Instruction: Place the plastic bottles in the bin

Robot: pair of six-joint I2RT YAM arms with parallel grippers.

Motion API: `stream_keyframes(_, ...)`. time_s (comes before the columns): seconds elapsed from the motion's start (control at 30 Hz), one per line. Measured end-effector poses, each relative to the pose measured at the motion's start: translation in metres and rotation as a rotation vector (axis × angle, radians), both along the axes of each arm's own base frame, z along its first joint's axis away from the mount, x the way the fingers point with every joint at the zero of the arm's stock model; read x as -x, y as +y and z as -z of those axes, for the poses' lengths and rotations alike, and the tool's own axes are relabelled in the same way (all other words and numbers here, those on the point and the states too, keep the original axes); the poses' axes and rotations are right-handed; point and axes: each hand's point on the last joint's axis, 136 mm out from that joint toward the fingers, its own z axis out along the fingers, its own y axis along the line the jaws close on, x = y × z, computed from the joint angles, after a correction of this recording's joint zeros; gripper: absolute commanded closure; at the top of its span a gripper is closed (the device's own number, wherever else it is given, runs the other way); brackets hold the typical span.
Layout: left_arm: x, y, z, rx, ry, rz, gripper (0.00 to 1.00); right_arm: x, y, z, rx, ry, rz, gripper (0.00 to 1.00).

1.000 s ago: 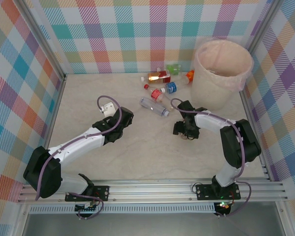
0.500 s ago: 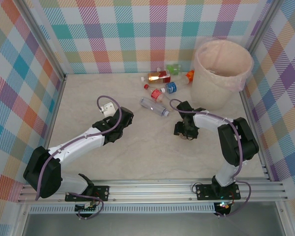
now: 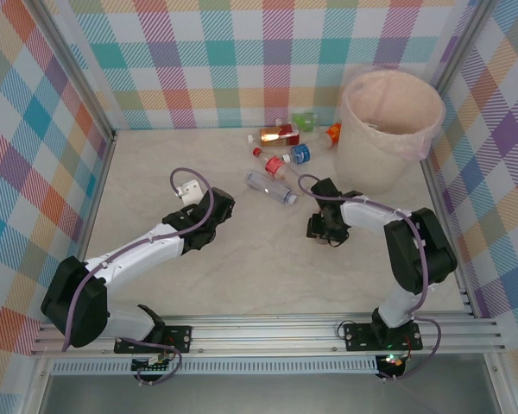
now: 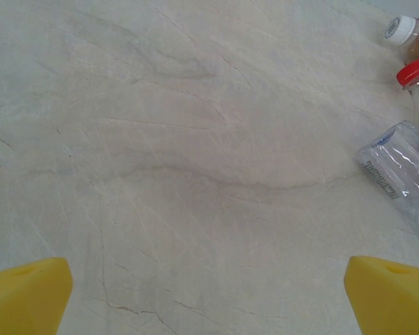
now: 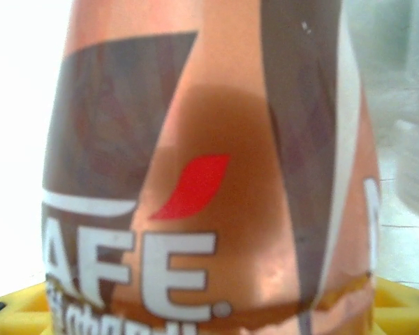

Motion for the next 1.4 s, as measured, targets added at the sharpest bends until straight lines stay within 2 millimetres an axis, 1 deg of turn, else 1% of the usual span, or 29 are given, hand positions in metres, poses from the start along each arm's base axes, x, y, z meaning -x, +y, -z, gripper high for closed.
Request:
stream_keyframes(0.07,0.000,0.000,0.000,0.002,0.001,0.001,0.00,-0.001,0.004,-0.005,-0.025,-0.027,-0.008,0.49)
stream_keyframes(0.13,0.000,-0.001,0.001,0.007,0.005,0.005,0.00,-0.003,0.009,-0.015,-0.056,-0.070,-0.018,0.52)
stream_keyframes(0.27,0.000,-0.004,0.000,0.019,0.007,0.013,0.00,-0.008,0.015,-0.045,-0.133,-0.195,-0.038,0.54)
stream_keyframes(0.37,-0.001,-0.005,-0.006,0.032,-0.006,0.016,0.00,-0.014,0.020,-0.073,-0.185,-0.296,-0.054,0.55)
stream_keyframes(0.7,0.003,-0.005,-0.032,0.095,-0.068,0.028,0.00,-0.046,0.036,-0.173,-0.353,-0.665,-0.067,0.57)
stream_keyframes(0.83,0.003,-0.004,-0.039,0.116,-0.087,0.029,0.00,-0.058,0.042,-0.198,-0.394,-0.757,-0.074,0.57)
stream_keyframes(0.93,0.004,-0.003,-0.045,0.127,-0.100,0.028,0.00,-0.073,0.053,-0.221,-0.420,-0.806,-0.100,0.58)
stream_keyframes(1.0,0.005,-0.003,-0.047,0.134,-0.108,0.027,0.00,-0.084,0.061,-0.241,-0.436,-0.844,-0.121,0.58)
stream_keyframes(1.1,0.004,-0.004,-0.051,0.148,-0.123,0.026,0.00,-0.102,0.072,-0.280,-0.447,-0.923,-0.162,0.57)
stream_keyframes(1.17,0.004,-0.004,-0.052,0.157,-0.128,0.025,0.00,-0.110,0.075,-0.305,-0.447,-0.982,-0.185,0.57)
stream_keyframes(1.3,0.005,-0.001,-0.050,0.165,-0.128,0.011,0.00,-0.126,0.073,-0.351,-0.429,-1.089,-0.222,0.55)
stream_keyframes(1.4,0.005,0.001,-0.050,0.170,-0.130,0.003,0.00,-0.142,0.064,-0.375,-0.400,-1.149,-0.225,0.55)
